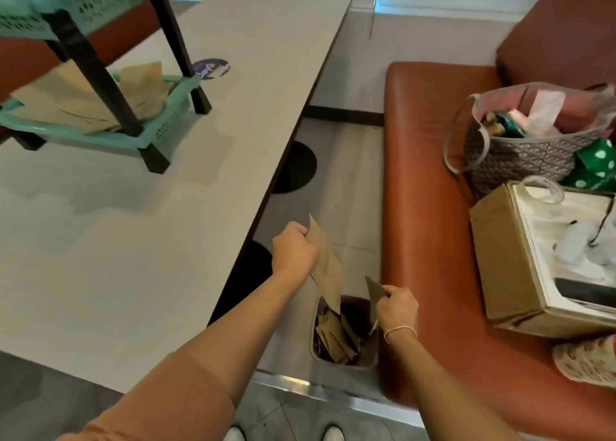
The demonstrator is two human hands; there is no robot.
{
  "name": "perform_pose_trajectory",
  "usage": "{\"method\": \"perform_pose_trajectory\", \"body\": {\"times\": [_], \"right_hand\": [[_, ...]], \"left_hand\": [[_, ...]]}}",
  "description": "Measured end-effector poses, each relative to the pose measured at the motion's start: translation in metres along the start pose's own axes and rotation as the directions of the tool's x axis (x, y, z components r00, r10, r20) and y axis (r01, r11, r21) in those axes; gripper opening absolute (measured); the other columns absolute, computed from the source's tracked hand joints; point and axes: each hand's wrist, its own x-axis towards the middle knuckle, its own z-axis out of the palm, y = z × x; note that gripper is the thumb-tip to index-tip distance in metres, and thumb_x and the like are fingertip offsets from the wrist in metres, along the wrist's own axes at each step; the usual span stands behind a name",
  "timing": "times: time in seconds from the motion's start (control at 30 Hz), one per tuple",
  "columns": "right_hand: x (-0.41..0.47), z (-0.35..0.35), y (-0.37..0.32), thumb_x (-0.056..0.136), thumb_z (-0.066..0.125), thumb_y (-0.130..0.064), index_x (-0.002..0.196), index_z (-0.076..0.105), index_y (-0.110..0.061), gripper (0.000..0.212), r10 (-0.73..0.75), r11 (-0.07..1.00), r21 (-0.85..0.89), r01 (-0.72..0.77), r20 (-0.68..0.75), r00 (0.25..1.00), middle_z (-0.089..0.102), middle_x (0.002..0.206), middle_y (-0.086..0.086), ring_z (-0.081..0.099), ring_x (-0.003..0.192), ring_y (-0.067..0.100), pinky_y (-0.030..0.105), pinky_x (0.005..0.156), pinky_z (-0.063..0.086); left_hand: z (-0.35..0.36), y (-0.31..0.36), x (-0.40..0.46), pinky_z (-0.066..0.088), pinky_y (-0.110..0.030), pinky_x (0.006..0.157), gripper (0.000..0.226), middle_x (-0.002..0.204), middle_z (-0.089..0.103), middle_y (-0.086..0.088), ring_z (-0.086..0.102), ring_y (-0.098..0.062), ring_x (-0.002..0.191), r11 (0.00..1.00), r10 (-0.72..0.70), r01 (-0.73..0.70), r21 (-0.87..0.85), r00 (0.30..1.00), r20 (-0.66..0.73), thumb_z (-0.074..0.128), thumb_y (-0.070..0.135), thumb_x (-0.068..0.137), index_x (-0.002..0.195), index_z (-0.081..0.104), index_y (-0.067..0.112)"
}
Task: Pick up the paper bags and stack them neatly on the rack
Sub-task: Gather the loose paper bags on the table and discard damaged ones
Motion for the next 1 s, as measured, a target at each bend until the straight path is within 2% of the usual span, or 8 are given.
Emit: {"method": "perform_pose_trajectory", "body": {"times": [0.17, 0.3, 0.43, 0.63, 0.73, 0.83, 0.9, 1.0], "right_hand": [[0.004, 0.019, 0.012, 0.087, 0.043, -0.003, 0.109, 0.069, -0.009, 0.034, 0.054, 0.998, -0.041, -0.05, 0.101, 0.993, 0.061, 0.109, 0.017, 0.061, 0.092, 0.033, 0.034, 0.078, 0.052], [0.005, 0.024, 0.013, 0.087, 0.053, -0.014, 0.12, 0.062, -0.013, 0.034, -0.007, 0.991, -0.131, 0.032, 0.193, 0.981, 0.054, 0.122, 0.012, 0.057, 0.105, 0.028, 0.031, 0.087, 0.047], [0.007, 0.018, -0.002, 0.084, 0.061, -0.017, 0.12, 0.063, -0.014, 0.036, -0.064, 0.996, -0.05, 0.079, 0.246, 0.967, 0.057, 0.123, 0.009, 0.055, 0.112, 0.022, 0.028, 0.096, 0.043], [0.014, 0.007, -0.034, 0.076, 0.07, -0.018, 0.138, 0.043, -0.017, 0.067, -0.178, 0.984, 0.078, 0.162, 0.289, 0.941, 0.046, 0.134, 0.007, 0.046, 0.122, 0.02, 0.028, 0.101, 0.039], [0.015, 0.005, -0.044, 0.073, 0.072, -0.013, 0.141, 0.038, -0.018, 0.076, -0.292, 0.956, 0.113, 0.27, 0.287, 0.912, 0.043, 0.136, 0.004, 0.045, 0.123, 0.02, 0.029, 0.102, 0.04], [0.014, 0.005, -0.051, 0.076, 0.068, -0.014, 0.128, 0.054, -0.021, 0.055, -0.382, 0.923, 0.062, 0.38, 0.286, 0.879, 0.058, 0.123, 0.0, 0.054, 0.11, 0.018, 0.022, 0.09, 0.042], [0.012, 0.006, -0.052, 0.082, 0.059, -0.019, 0.111, 0.066, -0.024, 0.03, -0.369, 0.909, -0.077, 0.411, 0.314, 0.875, 0.068, 0.106, 0.002, 0.06, 0.1, 0.023, 0.028, 0.081, 0.046], [0.01, 0.011, -0.044, 0.089, 0.045, -0.018, 0.106, 0.066, -0.022, 0.028, -0.267, 0.891, -0.266, 0.368, 0.348, 0.899, 0.068, 0.101, 0.008, 0.06, 0.097, 0.03, 0.031, 0.074, 0.047]], "left_hand": [[0.014, -0.018, 0.009, 0.041, -0.022, 0.051, 0.009, 0.091, 0.057, -0.003, 0.053, -0.016, 0.077, 0.998, -0.022, 0.021, 0.064, 1.0, 0.009, 0.049, 0.007, 0.089, 0.092, 0.055, 0.013], [0.021, -0.029, 0.013, 0.047, -0.026, 0.056, 0.009, 0.09, 0.06, -0.001, 0.056, -0.017, 0.077, 0.995, -0.056, 0.054, 0.081, 0.998, 0.019, 0.051, 0.008, 0.088, 0.089, 0.056, 0.015], [0.028, -0.035, 0.015, 0.052, -0.032, 0.063, 0.013, 0.09, 0.063, -0.002, 0.06, -0.018, 0.078, 0.988, -0.058, 0.051, 0.144, 0.997, 0.047, 0.05, 0.008, 0.087, 0.086, 0.058, 0.017], [0.029, -0.031, 0.016, 0.054, -0.034, 0.069, 0.024, 0.091, 0.064, -0.003, 0.061, -0.023, 0.084, 0.973, -0.036, 0.002, 0.23, 0.989, 0.143, 0.045, 0.001, 0.086, 0.082, 0.057, 0.021], [0.031, -0.03, 0.018, 0.055, -0.035, 0.074, 0.025, 0.097, 0.064, -0.004, 0.061, -0.025, 0.09, 0.96, -0.011, -0.048, 0.277, 0.979, 0.206, 0.045, 0.002, 0.085, 0.085, 0.06, 0.022], [0.034, -0.033, 0.019, 0.053, -0.035, 0.078, 0.025, 0.1, 0.065, -0.005, 0.061, -0.026, 0.093, 0.939, 0.018, -0.11, 0.326, 0.962, 0.273, 0.046, 0.004, 0.085, 0.082, 0.06, 0.025], [0.039, -0.036, 0.02, 0.053, -0.035, 0.079, 0.025, 0.101, 0.066, -0.004, 0.061, -0.025, 0.095, 0.932, 0.027, -0.142, 0.333, 0.944, 0.328, 0.048, 0.005, 0.086, 0.084, 0.062, 0.025], [0.044, -0.041, 0.024, 0.047, -0.036, 0.095, 0.024, 0.119, 0.059, -0.005, 0.052, -0.024, 0.113, 0.907, -0.002, -0.155, 0.392, 0.928, 0.372, 0.059, 0.019, 0.089, 0.112, 0.06, 0.026]]}}
